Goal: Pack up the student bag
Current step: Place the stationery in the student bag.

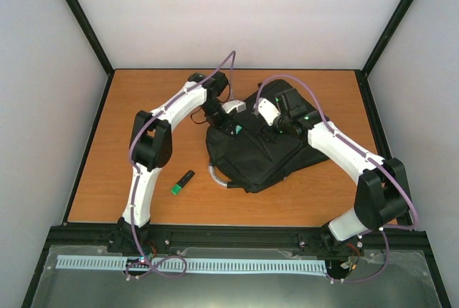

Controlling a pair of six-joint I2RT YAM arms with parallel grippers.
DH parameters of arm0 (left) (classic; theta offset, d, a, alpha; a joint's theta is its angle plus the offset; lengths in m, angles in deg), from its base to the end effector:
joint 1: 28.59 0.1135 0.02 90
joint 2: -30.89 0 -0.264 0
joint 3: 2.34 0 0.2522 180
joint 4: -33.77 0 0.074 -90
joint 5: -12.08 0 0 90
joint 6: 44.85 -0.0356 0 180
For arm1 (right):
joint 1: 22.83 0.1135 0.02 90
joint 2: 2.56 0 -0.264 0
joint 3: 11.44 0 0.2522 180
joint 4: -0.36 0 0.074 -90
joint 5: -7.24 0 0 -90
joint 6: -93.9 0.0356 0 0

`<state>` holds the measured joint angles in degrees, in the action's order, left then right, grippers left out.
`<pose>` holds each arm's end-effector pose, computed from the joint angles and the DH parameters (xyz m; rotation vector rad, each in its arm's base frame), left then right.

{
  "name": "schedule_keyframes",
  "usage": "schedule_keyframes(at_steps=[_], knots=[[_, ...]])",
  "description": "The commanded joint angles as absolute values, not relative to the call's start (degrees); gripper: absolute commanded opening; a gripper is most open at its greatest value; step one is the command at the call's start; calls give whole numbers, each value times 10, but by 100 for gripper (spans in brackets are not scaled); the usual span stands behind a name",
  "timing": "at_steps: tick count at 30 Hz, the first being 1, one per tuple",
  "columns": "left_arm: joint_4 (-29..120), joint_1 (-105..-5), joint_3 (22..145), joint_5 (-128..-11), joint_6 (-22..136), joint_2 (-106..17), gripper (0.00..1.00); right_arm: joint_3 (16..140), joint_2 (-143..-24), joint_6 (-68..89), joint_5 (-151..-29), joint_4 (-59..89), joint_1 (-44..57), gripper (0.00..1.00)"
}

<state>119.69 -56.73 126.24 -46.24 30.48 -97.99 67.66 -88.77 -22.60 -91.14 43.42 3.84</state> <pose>0.3834 -0.2263 0.2136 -1.1284 -2.8011 0.8625 0.2861 0.1495 0.2618 -1.1504 2.1540 0.1801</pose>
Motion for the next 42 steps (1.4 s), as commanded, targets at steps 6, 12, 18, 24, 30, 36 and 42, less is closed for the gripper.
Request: schedule_keyframes(at_steps=[6, 12, 18, 24, 30, 36, 42], knots=[[1212, -570, 1336, -464, 321, -1006, 9, 691, -916, -243, -897, 411, 68, 78], [1207, -571, 1329, -474, 330, -1005, 13, 703, -944, -243, -857, 400, 78, 78], [1202, -571, 1326, -489, 335, -1009, 20, 710, -967, -240, -830, 393, 88, 56], [1212, -571, 1317, -499, 322, -973, 41, 743, -965, -206, -862, 417, 88, 22], [1210, -571, 1273, -542, 312, -904, 54, 753, -942, -177, -882, 430, 88, 3], [1192, -571, 1196, -555, 298, -844, 51, 782, -922, -173, -907, 447, 87, 3], [1203, -571, 1167, -473, 265, -849, 33, 789, -916, -175, -923, 452, 87, 3]])
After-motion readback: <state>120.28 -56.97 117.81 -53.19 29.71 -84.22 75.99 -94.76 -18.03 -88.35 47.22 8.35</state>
